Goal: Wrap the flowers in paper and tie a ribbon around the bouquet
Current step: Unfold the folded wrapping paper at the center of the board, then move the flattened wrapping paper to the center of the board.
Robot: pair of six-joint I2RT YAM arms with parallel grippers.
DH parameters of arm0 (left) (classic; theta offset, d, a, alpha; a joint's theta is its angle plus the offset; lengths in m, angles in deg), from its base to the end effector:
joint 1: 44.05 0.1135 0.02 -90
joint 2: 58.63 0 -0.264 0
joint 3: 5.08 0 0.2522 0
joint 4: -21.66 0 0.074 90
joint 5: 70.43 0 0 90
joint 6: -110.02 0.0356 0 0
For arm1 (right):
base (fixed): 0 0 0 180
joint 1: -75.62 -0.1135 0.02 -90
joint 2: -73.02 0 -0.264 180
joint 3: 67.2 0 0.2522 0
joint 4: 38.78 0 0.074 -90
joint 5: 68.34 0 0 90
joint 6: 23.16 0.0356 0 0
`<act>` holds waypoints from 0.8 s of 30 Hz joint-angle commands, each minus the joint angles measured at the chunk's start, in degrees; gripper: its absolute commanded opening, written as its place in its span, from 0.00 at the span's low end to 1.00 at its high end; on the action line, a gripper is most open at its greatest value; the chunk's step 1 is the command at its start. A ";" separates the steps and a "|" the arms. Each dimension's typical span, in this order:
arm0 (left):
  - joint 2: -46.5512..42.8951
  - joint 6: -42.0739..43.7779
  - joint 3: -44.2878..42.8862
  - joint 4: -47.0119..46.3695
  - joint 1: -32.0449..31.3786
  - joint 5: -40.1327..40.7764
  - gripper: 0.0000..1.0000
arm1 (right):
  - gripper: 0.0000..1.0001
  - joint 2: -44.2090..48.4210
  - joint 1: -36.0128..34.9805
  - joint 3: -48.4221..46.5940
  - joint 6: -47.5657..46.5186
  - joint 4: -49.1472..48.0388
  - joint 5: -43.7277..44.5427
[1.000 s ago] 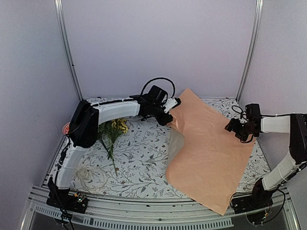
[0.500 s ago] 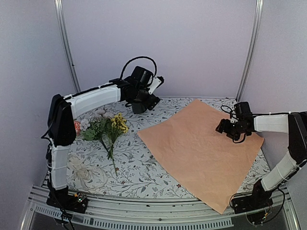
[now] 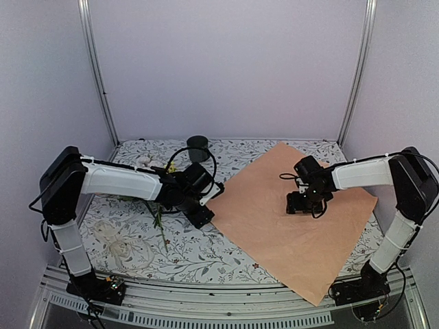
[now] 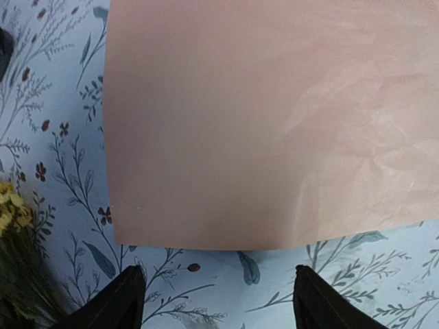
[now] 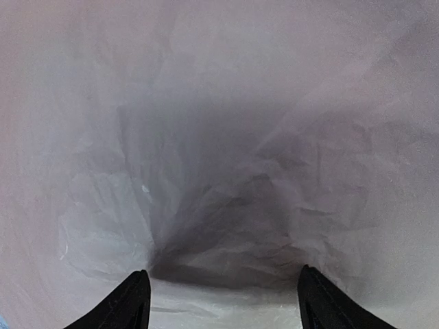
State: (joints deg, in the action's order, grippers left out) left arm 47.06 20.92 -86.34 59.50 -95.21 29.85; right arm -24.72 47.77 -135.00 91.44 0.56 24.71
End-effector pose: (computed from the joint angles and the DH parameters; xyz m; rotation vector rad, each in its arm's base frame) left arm 0.2381 -0.2856 0.1669 1.1011 2.3876 -0.0615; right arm 0.2775 0.1445 0.1468 -0.0655 2.7889 0.1587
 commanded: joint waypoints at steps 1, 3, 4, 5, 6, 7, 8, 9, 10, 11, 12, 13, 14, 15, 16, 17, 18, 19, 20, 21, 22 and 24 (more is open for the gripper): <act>-0.87 -5.80 3.46 -7.07 1.41 -0.59 0.74 | 0.76 -1.95 -3.73 0.53 2.59 -0.06 2.68; 0.78 -5.64 4.27 -8.91 1.95 1.28 0.73 | 0.76 -2.13 -4.90 1.72 4.92 -3.14 3.58; 2.42 -6.01 3.60 -8.24 2.53 2.30 0.72 | 0.76 -2.56 -5.08 2.08 5.85 -4.79 3.39; 4.21 -6.79 2.48 -6.90 3.15 3.06 0.71 | 0.76 -3.17 -5.10 2.25 6.48 -6.14 2.96; 5.74 -7.35 1.64 -5.87 3.65 3.74 0.71 | 0.76 -3.96 -5.13 2.08 7.03 -7.24 2.98; 6.35 -7.81 1.14 -5.31 3.96 4.37 0.70 | 0.76 -5.02 -5.11 1.43 7.21 -7.45 3.38; 8.35 -8.07 1.10 -5.26 4.29 4.59 0.70 | 0.76 -6.17 -5.11 0.61 7.29 -7.47 3.85; 9.01 -8.25 1.25 -5.41 4.62 4.65 0.70 | 0.76 -7.23 -5.13 -0.22 7.37 -7.48 4.22; 9.25 -8.45 1.42 -5.56 5.00 4.70 0.70 | 0.76 -8.17 -5.11 -1.09 7.39 -7.40 4.45; 9.40 -8.62 1.61 -5.78 5.47 4.67 0.70 | 0.76 -9.00 -5.10 -1.77 7.39 -7.39 4.41; 9.44 -8.50 1.85 -6.12 5.72 4.69 0.70 | 0.76 -9.48 -5.15 -2.65 7.33 -7.39 4.09; 9.34 -8.20 2.01 -6.43 6.01 4.99 0.70 | 0.76 -9.49 -5.11 -2.96 7.43 -7.46 3.68; 9.16 -7.87 2.03 -6.70 6.27 5.40 0.70 | 0.76 -9.04 -5.10 -2.96 7.74 -7.71 3.33; 8.71 -7.34 1.80 -6.80 6.32 5.78 0.70 | 0.76 -7.95 -5.17 -2.62 8.14 -8.11 3.13; 8.09 -6.75 1.48 -6.77 6.34 6.23 0.69 | 0.76 -6.57 -5.29 -1.93 8.78 -8.58 3.38; 7.64 -6.30 1.15 -6.76 6.34 6.17 0.69 | 0.76 -4.60 -5.30 -1.15 9.21 -8.99 3.89; 4.85 -6.01 0.93 -6.71 6.27 5.97 0.69 | 0.75 -2.42 -5.29 -0.23 9.73 -9.35 4.62; 3.06 -5.95 0.87 -6.68 6.29 5.57 0.68 | 0.75 -0.34 -5.28 0.54 10.02 -9.59 5.28; 1.16 -6.12 0.88 -6.49 6.26 5.09 0.68 | 0.75 1.92 -5.28 1.11 10.10 -9.85 5.66; -0.54 -6.47 1.00 -6.07 6.36 4.76 0.68 | 0.75 3.99 -5.28 1.59 9.79 -10.00 5.75; -2.50 -7.28 1.13 -5.36 6.50 4.56 0.68 | 0.75 5.96 -5.28 1.98 9.51 -10.07 5.77; -5.63 -10.80 1.00 -1.80 7.74 4.06 0.63 | 0.74 9.72 -5.28 2.62 8.39 -10.01 5.09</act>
State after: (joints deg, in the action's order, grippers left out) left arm 49.38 13.73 -85.30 53.25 -89.33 34.42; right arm -22.71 42.87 -133.28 99.86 -8.70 29.95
